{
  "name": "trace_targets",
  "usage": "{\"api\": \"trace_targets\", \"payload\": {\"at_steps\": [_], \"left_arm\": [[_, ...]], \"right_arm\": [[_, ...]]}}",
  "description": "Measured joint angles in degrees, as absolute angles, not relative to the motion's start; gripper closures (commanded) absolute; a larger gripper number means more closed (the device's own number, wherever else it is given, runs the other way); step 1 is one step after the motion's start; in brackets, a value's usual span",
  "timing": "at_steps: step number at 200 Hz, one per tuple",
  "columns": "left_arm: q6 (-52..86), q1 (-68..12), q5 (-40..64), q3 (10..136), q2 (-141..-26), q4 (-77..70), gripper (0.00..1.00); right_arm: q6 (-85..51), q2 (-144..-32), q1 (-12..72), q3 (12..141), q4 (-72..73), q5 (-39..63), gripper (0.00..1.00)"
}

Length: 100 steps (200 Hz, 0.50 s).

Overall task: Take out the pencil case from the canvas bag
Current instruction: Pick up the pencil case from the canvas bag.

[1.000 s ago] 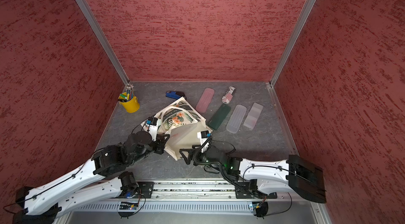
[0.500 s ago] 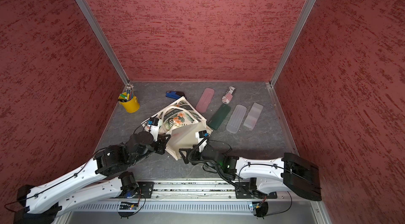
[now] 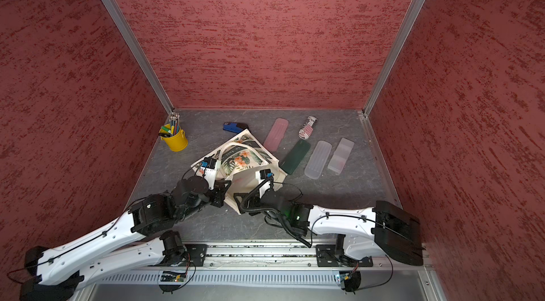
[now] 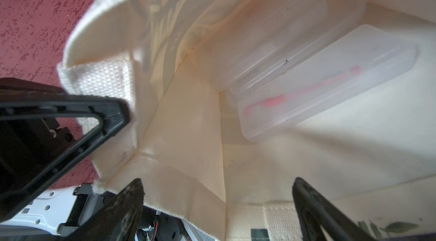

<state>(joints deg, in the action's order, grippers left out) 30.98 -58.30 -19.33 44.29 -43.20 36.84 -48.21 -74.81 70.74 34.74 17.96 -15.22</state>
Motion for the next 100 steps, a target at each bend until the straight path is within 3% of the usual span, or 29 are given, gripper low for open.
{"api": "trace_targets", "payload": {"at_steps": [100], "left_arm": [[30.6, -59.1, -19.0, 44.5, -44.1, 37.0, 1.00]], "right_arm": [[-61.3, -81.2, 66.9, 30.7, 23.3, -13.5, 0.01]]}}
